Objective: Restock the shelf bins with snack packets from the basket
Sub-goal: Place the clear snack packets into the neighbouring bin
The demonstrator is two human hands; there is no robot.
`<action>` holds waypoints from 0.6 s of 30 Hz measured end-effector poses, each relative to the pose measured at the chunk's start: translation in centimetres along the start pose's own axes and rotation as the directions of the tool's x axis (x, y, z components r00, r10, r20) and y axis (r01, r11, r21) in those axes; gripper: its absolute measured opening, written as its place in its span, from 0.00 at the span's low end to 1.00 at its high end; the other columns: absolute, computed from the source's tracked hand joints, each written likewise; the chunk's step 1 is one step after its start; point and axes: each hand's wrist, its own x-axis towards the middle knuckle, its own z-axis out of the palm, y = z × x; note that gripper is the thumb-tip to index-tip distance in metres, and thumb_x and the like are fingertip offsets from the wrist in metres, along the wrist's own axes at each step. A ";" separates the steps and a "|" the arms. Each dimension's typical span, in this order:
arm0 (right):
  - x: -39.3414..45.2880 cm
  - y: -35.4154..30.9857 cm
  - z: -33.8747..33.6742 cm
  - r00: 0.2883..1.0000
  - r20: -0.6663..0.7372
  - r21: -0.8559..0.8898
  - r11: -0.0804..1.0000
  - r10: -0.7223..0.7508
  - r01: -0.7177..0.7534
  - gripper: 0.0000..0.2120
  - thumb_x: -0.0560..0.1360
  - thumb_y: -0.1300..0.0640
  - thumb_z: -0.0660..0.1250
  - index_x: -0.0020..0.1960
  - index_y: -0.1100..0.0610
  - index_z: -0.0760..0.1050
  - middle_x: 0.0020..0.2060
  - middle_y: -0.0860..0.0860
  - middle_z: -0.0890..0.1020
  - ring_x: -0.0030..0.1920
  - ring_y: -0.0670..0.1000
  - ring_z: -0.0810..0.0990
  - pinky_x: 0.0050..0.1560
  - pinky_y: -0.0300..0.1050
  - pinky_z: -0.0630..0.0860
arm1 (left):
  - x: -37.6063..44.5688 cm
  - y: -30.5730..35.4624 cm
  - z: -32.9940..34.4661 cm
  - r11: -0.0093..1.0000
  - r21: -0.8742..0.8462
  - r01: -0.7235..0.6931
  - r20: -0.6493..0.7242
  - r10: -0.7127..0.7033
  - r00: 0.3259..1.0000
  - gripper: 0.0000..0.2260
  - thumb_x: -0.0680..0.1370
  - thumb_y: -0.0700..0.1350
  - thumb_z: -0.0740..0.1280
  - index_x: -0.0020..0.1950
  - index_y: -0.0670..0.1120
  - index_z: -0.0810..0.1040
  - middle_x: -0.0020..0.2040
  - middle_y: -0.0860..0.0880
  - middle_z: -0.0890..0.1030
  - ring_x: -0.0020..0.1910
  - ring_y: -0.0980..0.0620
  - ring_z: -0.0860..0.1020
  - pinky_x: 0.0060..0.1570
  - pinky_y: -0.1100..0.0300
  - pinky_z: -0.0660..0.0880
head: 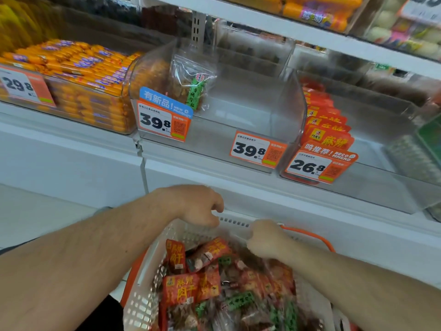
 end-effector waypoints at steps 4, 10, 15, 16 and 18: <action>-2.2 -0.8 -2.9 0.983 0.065 0.652 0.738 0.170 -0.171 0.04 0.73 0.64 0.64 0.40 0.63 0.77 0.35 0.57 0.80 0.36 0.55 0.79 0.36 0.43 0.76 | -0.2 0.8 0.2 1.000 -0.007 -0.006 -0.002 0.006 1.000 0.26 0.77 0.58 0.65 0.74 0.53 0.66 0.70 0.52 0.71 0.66 0.50 0.72 0.64 0.53 0.70; -4.7 -4.3 -6.1 0.960 0.253 0.967 -0.022 0.122 -0.253 0.06 0.73 0.72 0.63 0.45 0.63 0.75 0.42 0.59 0.77 0.44 0.57 0.81 0.39 0.47 0.82 | -0.2 2.5 1.4 0.991 -0.124 -0.053 -0.042 0.048 0.998 0.46 0.67 0.64 0.74 0.77 0.51 0.55 0.73 0.49 0.65 0.68 0.48 0.70 0.67 0.53 0.70; -5.6 -5.9 -9.4 0.959 0.274 0.959 -0.092 0.069 -0.267 0.07 0.76 0.64 0.66 0.40 0.61 0.71 0.53 0.61 0.76 0.49 0.57 0.79 0.40 0.50 0.78 | 0.2 1.9 1.1 0.975 -0.142 -0.171 -0.487 0.082 0.869 0.22 0.71 0.47 0.71 0.63 0.51 0.71 0.57 0.51 0.77 0.55 0.49 0.77 0.54 0.54 0.75; -5.9 -5.8 -10.0 0.968 0.247 0.968 -0.051 0.050 -0.245 0.09 0.76 0.61 0.67 0.38 0.60 0.71 0.53 0.60 0.76 0.48 0.56 0.78 0.41 0.49 0.77 | 0.0 1.6 0.7 0.962 -0.185 -0.199 -0.549 0.067 0.833 0.18 0.71 0.44 0.70 0.60 0.52 0.73 0.52 0.53 0.79 0.52 0.50 0.78 0.51 0.55 0.76; -6.6 -5.7 -10.9 0.986 0.166 0.981 0.099 0.030 -0.168 0.12 0.76 0.52 0.69 0.38 0.56 0.72 0.48 0.54 0.77 0.47 0.54 0.78 0.44 0.47 0.76 | -0.5 1.1 -0.4 0.915 -0.322 -0.242 -0.607 -0.004 0.794 0.17 0.70 0.40 0.69 0.56 0.53 0.76 0.46 0.57 0.80 0.47 0.52 0.80 0.47 0.58 0.76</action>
